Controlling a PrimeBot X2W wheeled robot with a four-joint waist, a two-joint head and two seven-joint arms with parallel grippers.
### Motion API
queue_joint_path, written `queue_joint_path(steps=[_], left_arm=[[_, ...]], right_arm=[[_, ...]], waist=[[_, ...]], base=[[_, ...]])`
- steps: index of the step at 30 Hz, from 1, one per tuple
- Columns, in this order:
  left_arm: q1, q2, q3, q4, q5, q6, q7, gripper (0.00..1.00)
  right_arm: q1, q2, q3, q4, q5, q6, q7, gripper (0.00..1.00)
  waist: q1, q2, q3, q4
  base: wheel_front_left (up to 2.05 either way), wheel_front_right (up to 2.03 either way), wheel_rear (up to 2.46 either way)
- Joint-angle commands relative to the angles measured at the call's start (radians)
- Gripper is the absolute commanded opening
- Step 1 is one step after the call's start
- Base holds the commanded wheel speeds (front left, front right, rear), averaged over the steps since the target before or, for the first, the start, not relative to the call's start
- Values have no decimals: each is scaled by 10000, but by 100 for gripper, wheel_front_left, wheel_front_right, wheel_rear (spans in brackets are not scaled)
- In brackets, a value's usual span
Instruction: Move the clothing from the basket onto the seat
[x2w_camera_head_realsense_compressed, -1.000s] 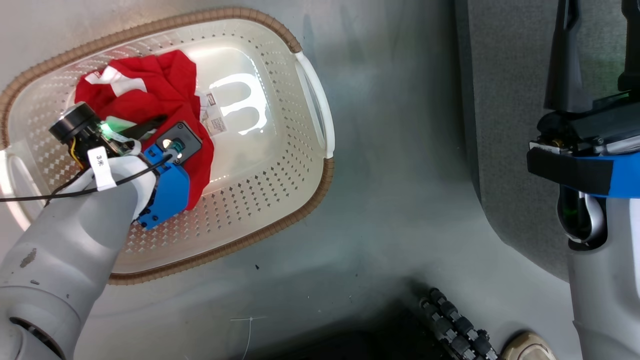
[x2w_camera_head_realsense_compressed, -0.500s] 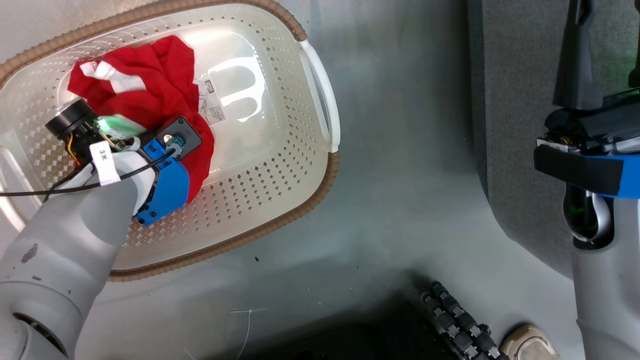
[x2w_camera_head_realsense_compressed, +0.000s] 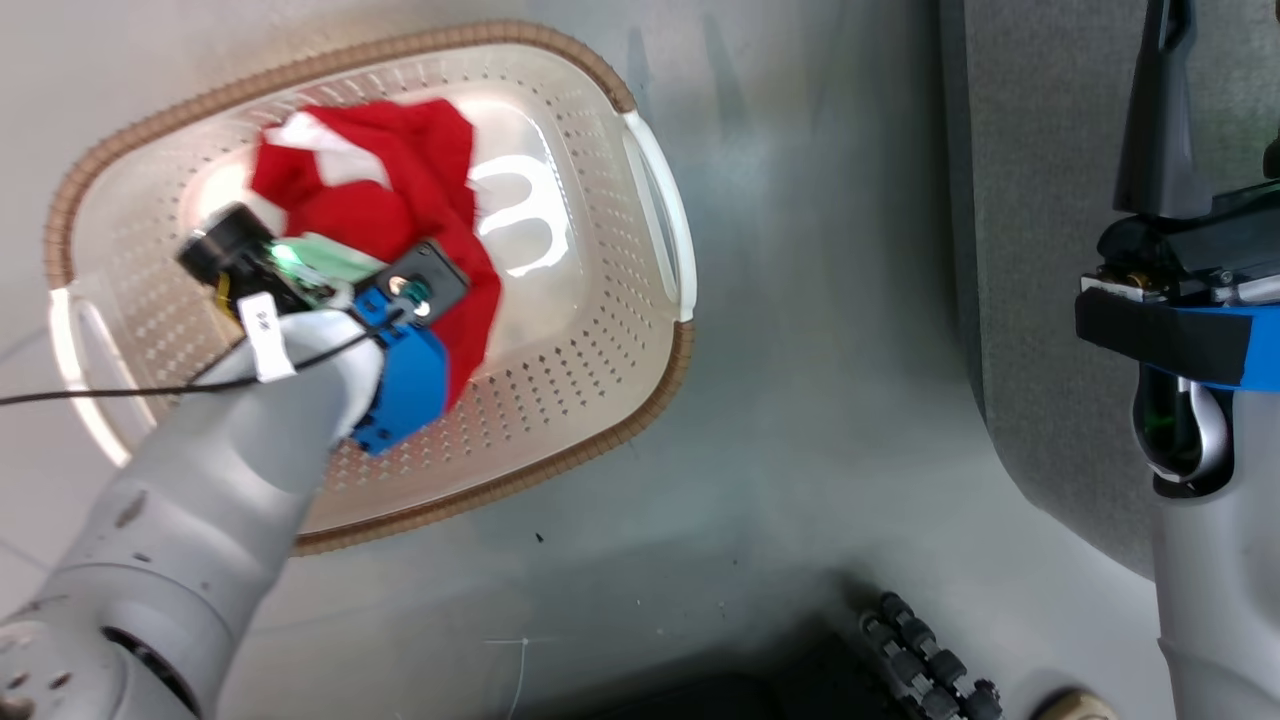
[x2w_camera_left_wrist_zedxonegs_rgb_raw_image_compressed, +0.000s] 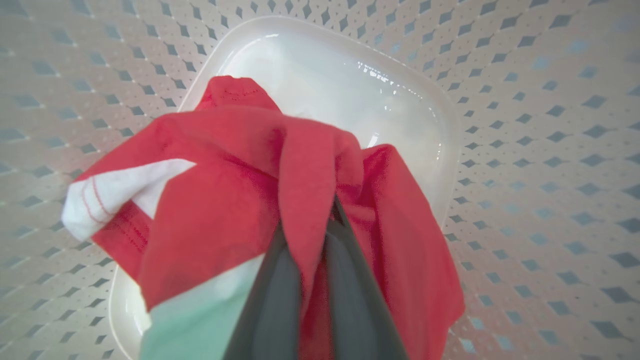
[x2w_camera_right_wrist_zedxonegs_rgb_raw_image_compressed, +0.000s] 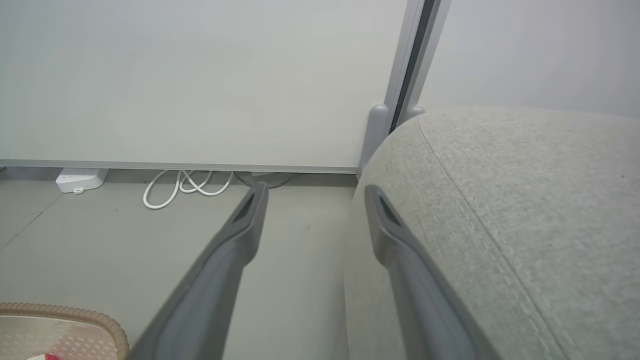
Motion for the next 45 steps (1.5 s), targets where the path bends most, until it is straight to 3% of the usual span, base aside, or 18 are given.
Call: queue_joint_path(steps=[1,14,29,45], left_arm=[[157,-72,70,-58,-86,11,-101,0],[772,-700,609,-1108,-685,158,-640,0],[2341,-273,1926,-4133,-661,583,-650,0],[3465,-559,3156,-5958,-481,634,-652,0]], right_arm=[[73,-75,-51,24,2,-3,-8,100],[626,-205,-83,449,-65,-3,-8,100],[1767,-312,-86,1082,-163,-3,-6,100],[3387,-191,-338,1634,-281,-3,-8,100]], waist=[[0,0,-236,137],[0,0,-2113,904],[0,0,-4686,1594],[0,0,-7408,2158]], base=[[0,0,0],[0,0,0],[0,0,0],[0,0,0]])
